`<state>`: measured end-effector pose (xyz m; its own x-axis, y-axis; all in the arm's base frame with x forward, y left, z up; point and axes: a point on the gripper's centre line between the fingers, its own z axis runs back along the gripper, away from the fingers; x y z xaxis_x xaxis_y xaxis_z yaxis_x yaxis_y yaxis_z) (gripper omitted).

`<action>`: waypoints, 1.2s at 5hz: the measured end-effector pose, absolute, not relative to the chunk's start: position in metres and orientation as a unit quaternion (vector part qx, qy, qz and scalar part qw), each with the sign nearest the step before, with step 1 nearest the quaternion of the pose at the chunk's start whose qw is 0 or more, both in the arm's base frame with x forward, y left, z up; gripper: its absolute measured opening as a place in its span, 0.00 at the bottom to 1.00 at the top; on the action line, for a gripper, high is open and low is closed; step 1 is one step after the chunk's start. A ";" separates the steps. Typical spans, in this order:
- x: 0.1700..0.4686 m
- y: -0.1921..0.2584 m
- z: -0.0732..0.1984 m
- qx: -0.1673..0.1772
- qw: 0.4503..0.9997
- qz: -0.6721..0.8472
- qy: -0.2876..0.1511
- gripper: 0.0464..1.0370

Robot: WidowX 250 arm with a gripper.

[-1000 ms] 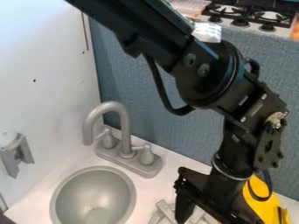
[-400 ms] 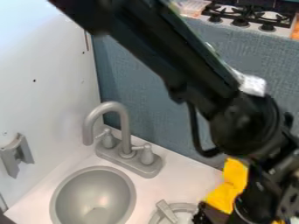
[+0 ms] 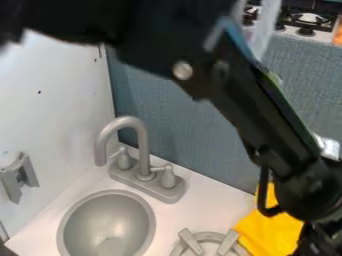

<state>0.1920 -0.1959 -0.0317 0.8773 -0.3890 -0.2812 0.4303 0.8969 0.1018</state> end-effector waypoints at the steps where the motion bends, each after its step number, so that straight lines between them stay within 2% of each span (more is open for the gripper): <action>1: 0.194 -0.200 -0.043 0.089 0.961 -0.220 0.140 0.96; 2: 0.196 -0.202 -0.053 0.094 0.960 -0.221 0.144 0.96; 3: 0.199 -0.202 -0.057 0.100 0.959 -0.225 0.142 0.90; 4: 0.201 -0.201 -0.060 0.103 0.960 -0.222 0.136 0.74; 5: 0.202 -0.201 -0.063 0.098 0.960 -0.230 0.128 0.43; 6: 0.202 -0.201 -0.065 0.091 0.958 -0.243 0.123 0.18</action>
<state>0.2024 -0.2006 -0.0652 0.8518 -0.4427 -0.2801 0.4876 0.8654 0.1151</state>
